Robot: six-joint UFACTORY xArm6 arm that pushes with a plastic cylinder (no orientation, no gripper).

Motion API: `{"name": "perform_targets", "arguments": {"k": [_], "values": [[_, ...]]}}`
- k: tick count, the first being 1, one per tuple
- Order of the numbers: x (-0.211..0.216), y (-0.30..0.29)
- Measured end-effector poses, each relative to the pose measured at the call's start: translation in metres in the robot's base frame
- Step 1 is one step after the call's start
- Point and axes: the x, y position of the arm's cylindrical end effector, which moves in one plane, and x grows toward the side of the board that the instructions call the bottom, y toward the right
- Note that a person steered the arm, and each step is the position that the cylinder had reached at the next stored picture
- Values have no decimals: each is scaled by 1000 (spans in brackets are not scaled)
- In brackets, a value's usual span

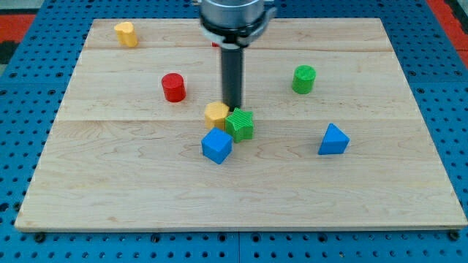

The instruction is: Push the green star to the center left

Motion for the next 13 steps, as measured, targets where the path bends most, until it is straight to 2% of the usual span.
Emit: {"name": "perform_targets", "arguments": {"k": [2, 3, 4, 5, 6, 7, 8, 10, 11, 12, 13], "values": [[90, 24], [103, 59], [74, 78], [12, 43], [18, 36], [34, -4], [-2, -11], [-61, 55], [-48, 75], [-70, 109], [-118, 140]]}}
